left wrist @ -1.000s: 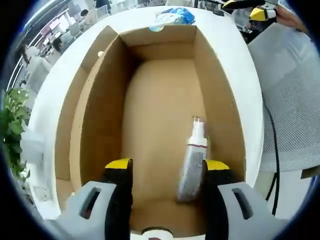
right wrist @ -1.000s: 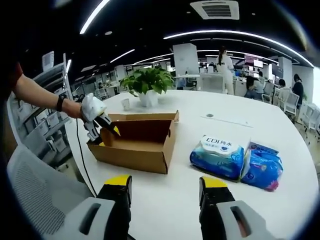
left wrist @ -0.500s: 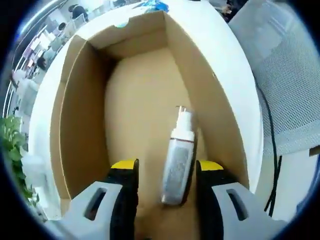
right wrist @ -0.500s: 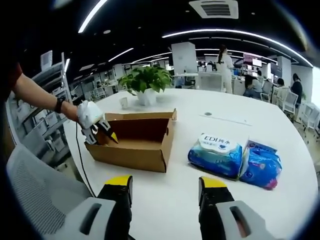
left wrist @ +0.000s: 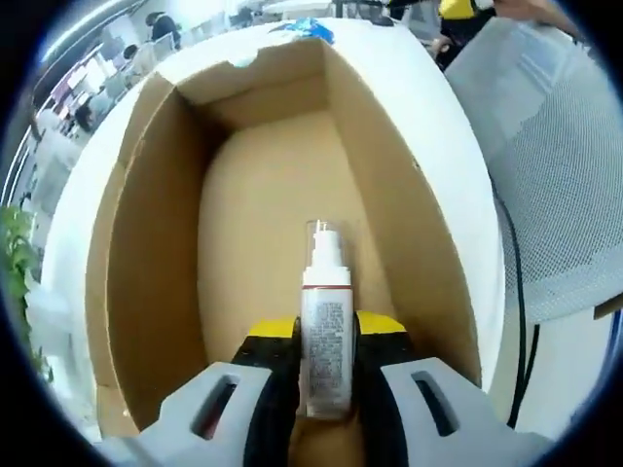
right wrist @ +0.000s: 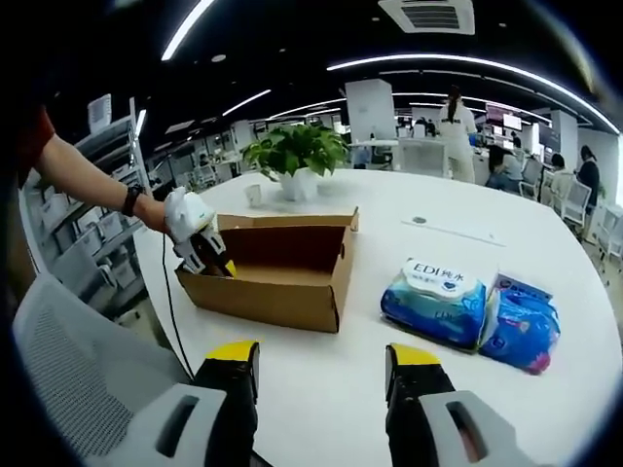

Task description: Operate the shoe box by opening the lid, removing the specified soft item, and placing it in the target area until the item is outside and the box remains undamaged.

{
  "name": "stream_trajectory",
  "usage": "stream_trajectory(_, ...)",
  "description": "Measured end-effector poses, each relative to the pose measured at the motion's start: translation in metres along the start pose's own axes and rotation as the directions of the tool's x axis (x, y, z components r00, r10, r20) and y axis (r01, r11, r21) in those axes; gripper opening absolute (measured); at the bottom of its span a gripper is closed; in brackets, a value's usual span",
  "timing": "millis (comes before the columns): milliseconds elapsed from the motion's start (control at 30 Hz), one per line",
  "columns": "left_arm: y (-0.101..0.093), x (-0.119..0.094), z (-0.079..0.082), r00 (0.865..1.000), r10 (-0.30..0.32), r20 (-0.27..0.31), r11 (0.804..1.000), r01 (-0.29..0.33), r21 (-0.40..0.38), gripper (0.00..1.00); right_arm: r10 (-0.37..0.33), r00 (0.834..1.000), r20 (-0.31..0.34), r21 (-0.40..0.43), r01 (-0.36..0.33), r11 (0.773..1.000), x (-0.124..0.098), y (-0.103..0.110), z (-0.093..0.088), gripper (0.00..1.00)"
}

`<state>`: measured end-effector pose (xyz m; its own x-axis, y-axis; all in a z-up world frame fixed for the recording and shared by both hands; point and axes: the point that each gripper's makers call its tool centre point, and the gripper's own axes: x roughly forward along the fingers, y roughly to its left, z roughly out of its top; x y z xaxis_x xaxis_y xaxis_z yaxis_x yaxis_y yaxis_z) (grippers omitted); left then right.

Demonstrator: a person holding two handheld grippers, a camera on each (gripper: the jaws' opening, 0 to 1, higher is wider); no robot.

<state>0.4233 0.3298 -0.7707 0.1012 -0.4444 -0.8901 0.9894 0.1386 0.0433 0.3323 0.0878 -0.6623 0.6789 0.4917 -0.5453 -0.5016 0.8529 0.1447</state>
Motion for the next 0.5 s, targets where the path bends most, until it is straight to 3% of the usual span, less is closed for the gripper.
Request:
stream_trajectory(267, 0.012, -0.026, 0.043, 0.991, 0.034, 0.129, 0.998, -0.027, -0.058, 0.18, 0.086, 0.996, -0.014, -0.047, -0.087, 0.995, 0.005, 0.023, -0.001, 0.48)
stream_trajectory(500, 0.004, -0.046, 0.082, 0.982, 0.041, 0.187, 0.999, -0.039, -0.018, 0.18, 0.123, 0.992, -0.009, -0.061, -0.123, 0.99, 0.006, 0.03, 0.0, 0.48)
